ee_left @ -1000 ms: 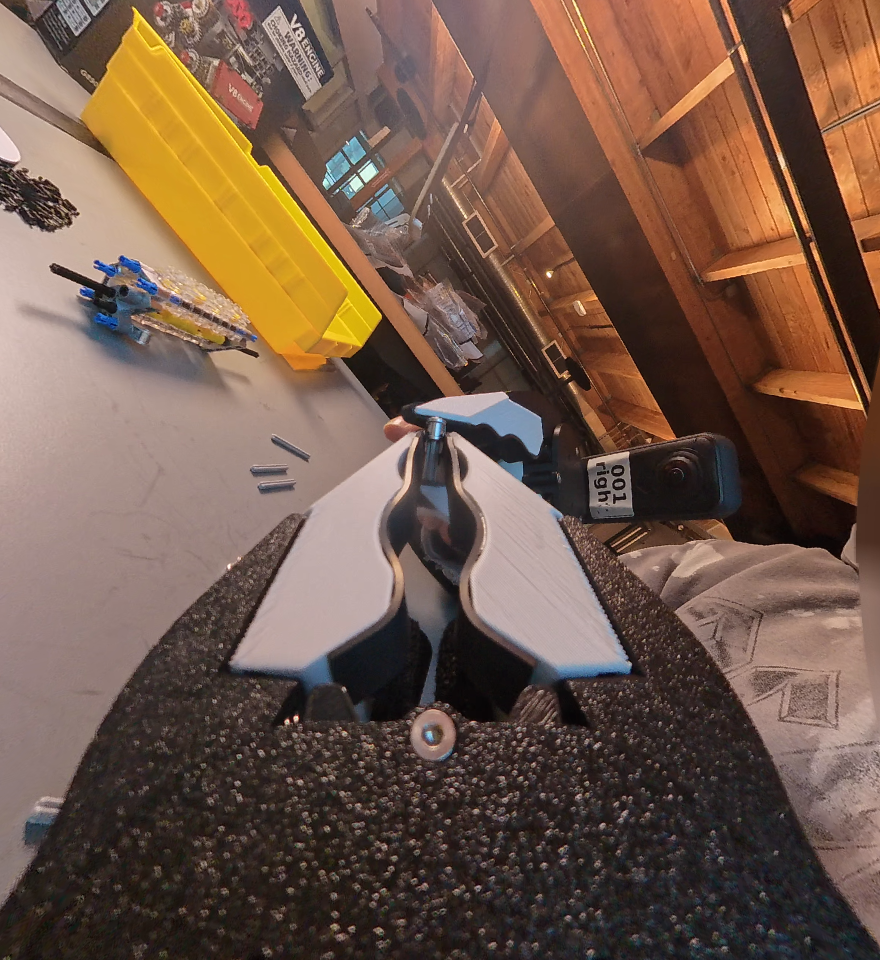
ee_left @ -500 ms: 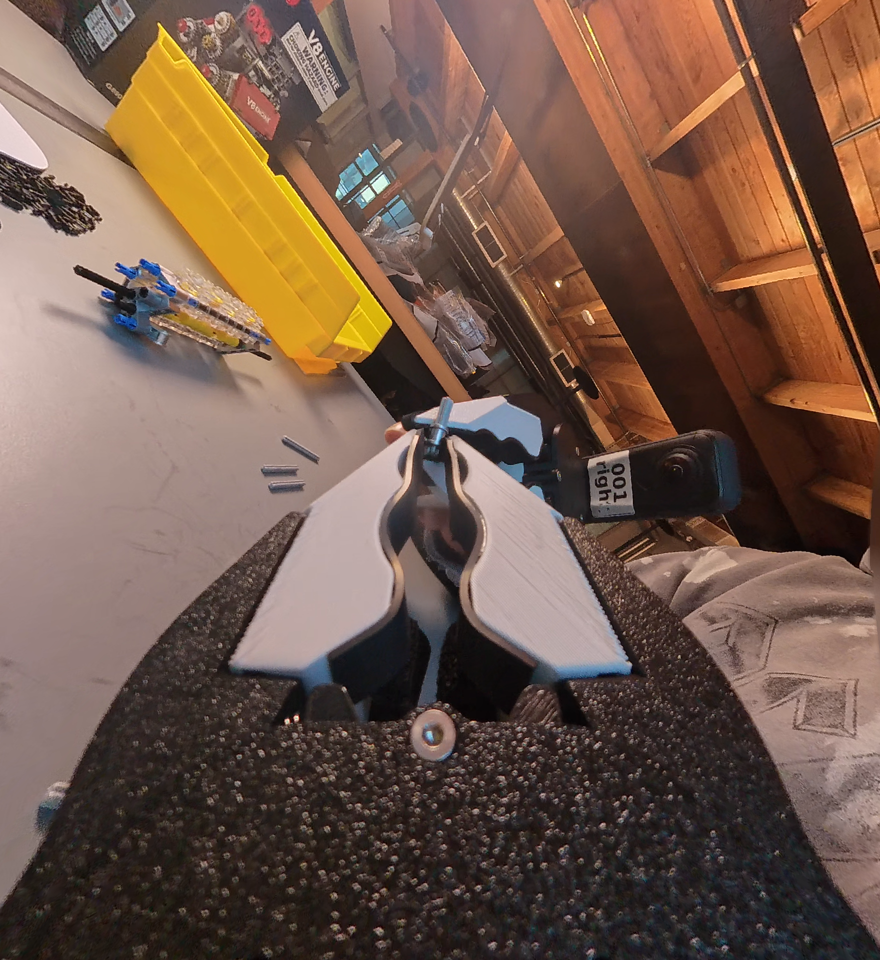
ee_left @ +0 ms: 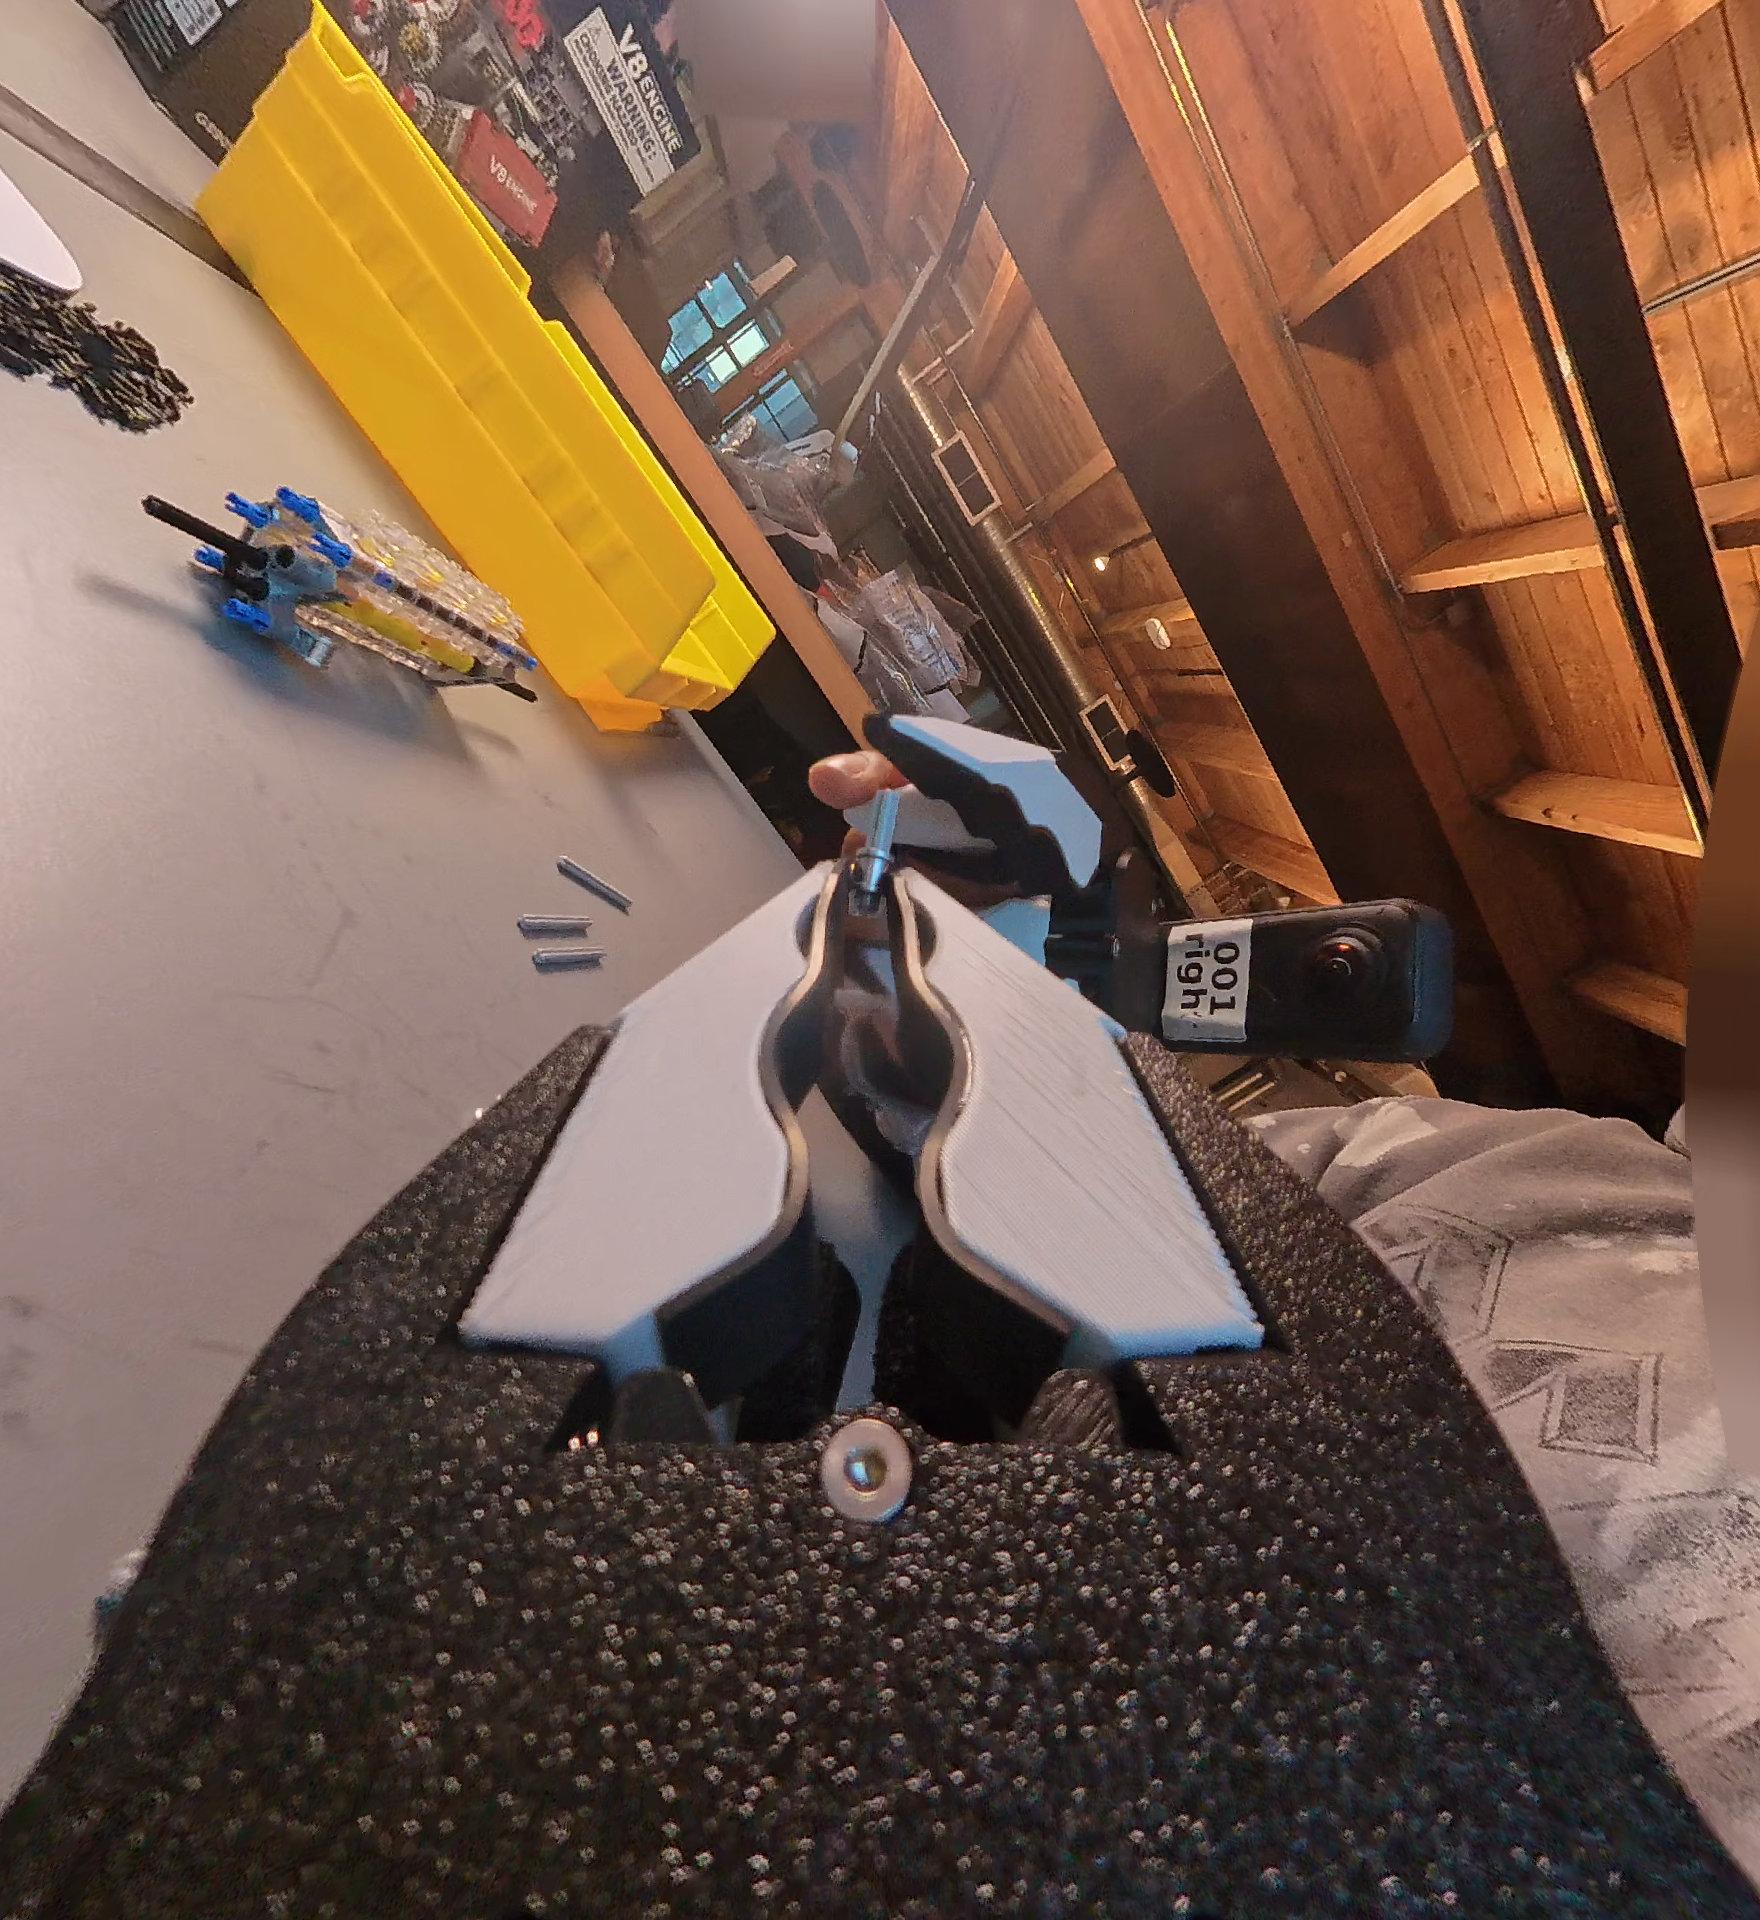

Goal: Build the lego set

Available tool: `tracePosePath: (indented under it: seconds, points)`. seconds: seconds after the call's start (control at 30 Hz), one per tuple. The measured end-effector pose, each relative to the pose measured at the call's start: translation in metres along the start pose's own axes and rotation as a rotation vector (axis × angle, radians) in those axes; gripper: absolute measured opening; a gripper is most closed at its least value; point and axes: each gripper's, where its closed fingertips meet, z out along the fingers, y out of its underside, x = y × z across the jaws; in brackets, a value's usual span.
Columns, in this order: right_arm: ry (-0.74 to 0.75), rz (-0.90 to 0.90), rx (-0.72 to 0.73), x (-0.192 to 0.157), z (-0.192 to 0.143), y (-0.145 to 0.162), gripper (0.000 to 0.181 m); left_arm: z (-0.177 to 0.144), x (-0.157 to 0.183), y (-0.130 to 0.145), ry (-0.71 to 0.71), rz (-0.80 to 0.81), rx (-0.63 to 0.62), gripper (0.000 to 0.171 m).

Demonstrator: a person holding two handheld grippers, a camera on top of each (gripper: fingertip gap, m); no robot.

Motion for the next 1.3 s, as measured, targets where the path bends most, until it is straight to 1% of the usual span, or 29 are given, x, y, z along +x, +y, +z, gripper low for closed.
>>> tracePosePath:
  seconds: [0.07, 0.13, 0.3, 0.43, 0.67, 0.77, 0.83, 0.87, 0.97, 1.03, 1.07, 1.3]
  points:
    - [-0.006, -0.042, 0.006, -0.003, 0.000, 0.001, 0.033, 0.001, 0.000, 0.002, 0.009, -0.020, -0.011, 0.005]
    - [-0.007, -0.073, 0.013, -0.005, 0.000, 0.002, 0.021, 0.001, -0.001, 0.004, 0.012, -0.041, -0.018, 0.005]
    - [-0.043, -0.061, 0.007, -0.007, 0.000, 0.006, 0.020, 0.001, -0.002, 0.006, 0.015, -0.066, -0.032, 0.005]
    - [-0.050, -0.060, 0.011, -0.011, 0.000, 0.006, 0.011, 0.000, -0.002, 0.006, 0.018, -0.079, -0.039, 0.005]
    - [-0.048, -0.060, 0.011, -0.011, 0.001, 0.006, 0.012, -0.001, -0.002, 0.004, 0.021, -0.087, -0.035, 0.004]
    - [-0.076, -0.046, 0.013, -0.016, 0.001, 0.004, 0.030, -0.003, -0.004, 0.001, 0.018, -0.094, -0.017, 0.004]
    - [-0.079, -0.008, 0.007, -0.017, 0.003, 0.004, 0.034, -0.003, -0.005, 0.001, 0.013, -0.089, -0.015, 0.005]
    - [-0.074, 0.011, 0.000, -0.016, 0.004, 0.004, 0.033, -0.002, -0.005, 0.001, 0.011, -0.086, -0.015, 0.005]
    - [-0.074, 0.061, -0.023, -0.015, 0.005, 0.007, 0.022, 0.000, -0.004, 0.003, 0.010, -0.084, -0.010, 0.004]
    - [-0.083, 0.093, -0.028, -0.015, 0.005, 0.007, 0.021, 0.000, -0.004, 0.002, 0.008, -0.076, -0.004, 0.004]
    - [-0.089, 0.100, -0.027, -0.016, 0.005, 0.006, 0.018, 0.000, -0.003, 0.001, 0.007, -0.071, -0.001, 0.005]
    - [-0.077, 0.109, -0.034, -0.016, 0.007, 0.006, 0.016, -0.001, -0.003, 0.001, -0.001, -0.065, 0.009, 0.005]
